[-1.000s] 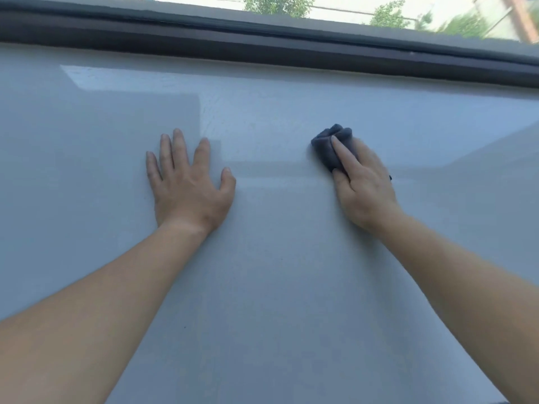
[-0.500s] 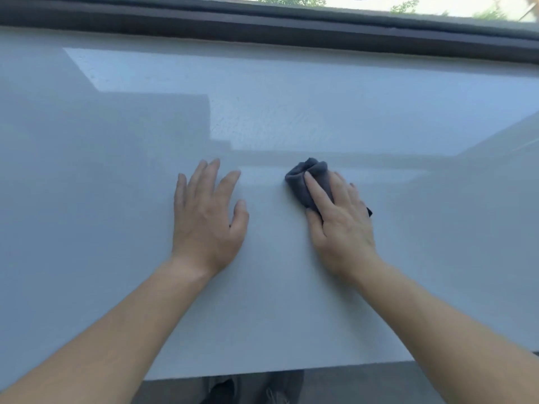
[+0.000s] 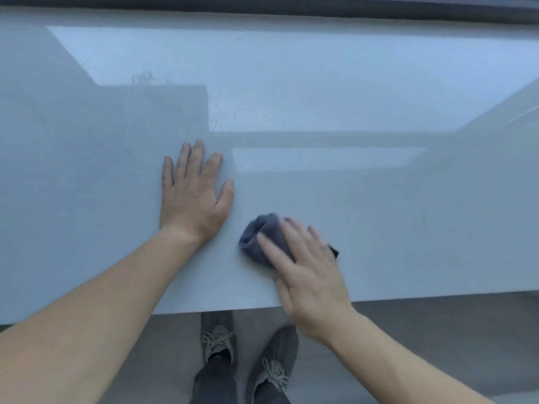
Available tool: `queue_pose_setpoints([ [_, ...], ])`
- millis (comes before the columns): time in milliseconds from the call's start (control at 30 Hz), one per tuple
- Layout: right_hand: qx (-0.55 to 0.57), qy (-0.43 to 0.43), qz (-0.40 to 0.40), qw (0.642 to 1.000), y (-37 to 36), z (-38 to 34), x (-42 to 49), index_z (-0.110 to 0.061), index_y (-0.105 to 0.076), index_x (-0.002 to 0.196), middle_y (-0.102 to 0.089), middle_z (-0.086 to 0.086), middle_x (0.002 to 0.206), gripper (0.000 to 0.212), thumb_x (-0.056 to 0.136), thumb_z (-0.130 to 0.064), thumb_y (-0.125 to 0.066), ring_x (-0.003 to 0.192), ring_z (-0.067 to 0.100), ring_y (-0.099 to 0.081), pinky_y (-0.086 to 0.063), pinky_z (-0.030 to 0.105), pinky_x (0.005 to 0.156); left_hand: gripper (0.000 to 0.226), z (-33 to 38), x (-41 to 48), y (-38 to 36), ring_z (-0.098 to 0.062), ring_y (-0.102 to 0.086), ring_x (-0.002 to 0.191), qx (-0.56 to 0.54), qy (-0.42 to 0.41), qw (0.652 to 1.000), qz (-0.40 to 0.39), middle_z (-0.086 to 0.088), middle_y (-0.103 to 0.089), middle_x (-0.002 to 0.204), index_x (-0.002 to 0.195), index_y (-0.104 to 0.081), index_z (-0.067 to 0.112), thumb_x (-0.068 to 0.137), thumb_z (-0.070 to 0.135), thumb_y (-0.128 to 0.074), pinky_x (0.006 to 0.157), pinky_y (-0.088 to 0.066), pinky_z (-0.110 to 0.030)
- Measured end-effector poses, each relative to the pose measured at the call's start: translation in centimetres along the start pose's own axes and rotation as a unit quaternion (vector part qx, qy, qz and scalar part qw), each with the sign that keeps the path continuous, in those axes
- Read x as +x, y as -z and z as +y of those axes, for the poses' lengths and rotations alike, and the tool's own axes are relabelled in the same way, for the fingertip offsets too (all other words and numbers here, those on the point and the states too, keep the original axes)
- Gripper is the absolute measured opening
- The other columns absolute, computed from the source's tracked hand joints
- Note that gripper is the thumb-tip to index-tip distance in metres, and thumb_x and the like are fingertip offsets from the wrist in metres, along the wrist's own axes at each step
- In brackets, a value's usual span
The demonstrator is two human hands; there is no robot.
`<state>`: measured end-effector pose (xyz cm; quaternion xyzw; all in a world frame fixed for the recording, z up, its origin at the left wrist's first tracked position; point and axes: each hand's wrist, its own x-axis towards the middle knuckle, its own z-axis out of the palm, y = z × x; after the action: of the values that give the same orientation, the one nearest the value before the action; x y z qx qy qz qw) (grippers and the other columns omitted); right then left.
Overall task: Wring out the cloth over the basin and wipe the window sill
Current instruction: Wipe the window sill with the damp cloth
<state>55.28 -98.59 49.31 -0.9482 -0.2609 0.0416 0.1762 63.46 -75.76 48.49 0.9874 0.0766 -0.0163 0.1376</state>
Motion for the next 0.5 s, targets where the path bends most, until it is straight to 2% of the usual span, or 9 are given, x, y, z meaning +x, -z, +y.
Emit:
queue_pose_setpoints([
  [67,-0.004,0.093,-0.046,0.995,0.2,-0.5,-2.3,-0.031,-0.040,0.148,-0.030,0.008,0.160,0.065,0.086,-0.022,-0.055,0.149,0.029,-0.025,-0.020,0.047,0.121,0.068,0.0,0.0,0.0,-0.021,-0.001,0.153,0.004,0.000,1.000,-0.002,-0.007,-0.012,0.166,0.151,-0.032,0.021,0.091,0.052,-0.024,0.123,0.005,-0.046],
  [133,-0.026,0.147,-0.078,0.986,1.0,1.4,-2.7,-0.034,-0.036,0.149,-0.028,0.007,0.161,0.065,0.088,-0.023,-0.054,0.150,0.028,-0.023,-0.018,0.046,0.122,0.067,0.0,-0.1,-0.1,-0.019,0.000,0.153,0.005,0.001,1.000,-0.001,-0.005,-0.011,0.166,0.151,-0.031,0.022,0.092,0.052,-0.024,0.123,0.005,-0.045],
  [167,-0.032,0.137,-0.074,0.987,1.2,2.9,-2.3,-0.034,-0.036,0.149,-0.028,0.007,0.161,0.063,0.089,-0.024,-0.052,0.149,0.028,-0.024,-0.020,0.047,0.122,0.067,0.0,-0.1,-0.1,-0.019,0.000,0.153,0.001,0.002,1.000,0.000,-0.005,-0.011,0.166,0.151,-0.031,0.022,0.092,0.051,-0.025,0.123,0.005,-0.045],
  [200,-0.027,0.092,-0.053,0.994,1.5,4.5,-1.6,-0.033,-0.036,0.148,-0.030,0.007,0.160,0.061,0.089,-0.023,-0.050,0.148,0.029,-0.026,-0.023,0.050,0.120,0.066,0.0,-0.1,-0.1,-0.018,0.000,0.153,-0.002,0.003,1.000,0.001,-0.004,-0.012,0.166,0.151,-0.031,0.023,0.092,0.051,-0.025,0.123,0.005,-0.044],
  [267,-0.007,-0.045,0.007,0.999,2.5,6.8,-0.1,-0.030,-0.040,0.147,-0.033,0.009,0.156,0.059,0.090,-0.019,-0.048,0.144,0.032,-0.029,-0.028,0.056,0.115,0.066,0.0,0.0,-0.1,-0.018,-0.002,0.153,-0.007,0.006,1.000,0.001,-0.004,-0.013,0.166,0.151,-0.033,0.023,0.091,0.050,-0.026,0.123,0.005,-0.044],
  [300,-0.004,-0.081,0.024,0.996,2.7,6.9,-0.1,-0.028,-0.040,0.148,-0.032,0.010,0.156,0.058,0.091,-0.019,-0.048,0.144,0.033,-0.029,-0.027,0.057,0.115,0.065,0.1,0.0,0.0,-0.019,-0.003,0.153,-0.005,0.009,1.000,0.000,-0.005,-0.015,0.165,0.150,-0.034,0.023,0.091,0.050,-0.027,0.123,0.005,-0.045],
  [333,-0.006,-0.077,0.023,0.997,2.6,6.6,-0.5,-0.026,-0.041,0.148,-0.031,0.010,0.158,0.058,0.091,-0.020,-0.048,0.145,0.033,-0.027,-0.025,0.056,0.116,0.065,0.2,0.1,0.1,-0.021,-0.005,0.153,0.004,0.012,1.000,0.001,-0.006,-0.017,0.164,0.149,-0.036,0.022,0.091,0.049,-0.027,0.123,0.004,-0.047],
  [433,-0.033,0.083,-0.050,0.995,2.3,5.5,-3.3,-0.030,-0.037,0.149,-0.025,0.007,0.162,0.063,0.088,-0.022,-0.050,0.150,0.029,-0.021,-0.019,0.049,0.121,0.060,1.5,0.9,0.5,-0.028,-0.012,0.150,0.049,0.004,0.999,0.017,-0.012,-0.032,0.154,0.136,-0.043,0.014,0.091,0.048,-0.023,0.120,0.005,-0.056],
  [500,-0.037,0.152,-0.093,0.983,3.3,7.3,-2.5,-0.033,-0.035,0.150,-0.026,0.006,0.162,0.062,0.089,-0.024,-0.047,0.151,0.027,-0.020,-0.017,0.046,0.122,0.059,2.5,1.8,0.5,-0.029,-0.010,0.150,0.027,-0.002,0.999,0.020,-0.012,-0.032,0.152,0.137,-0.041,0.014,0.092,0.048,-0.023,0.120,0.004,-0.056],
])
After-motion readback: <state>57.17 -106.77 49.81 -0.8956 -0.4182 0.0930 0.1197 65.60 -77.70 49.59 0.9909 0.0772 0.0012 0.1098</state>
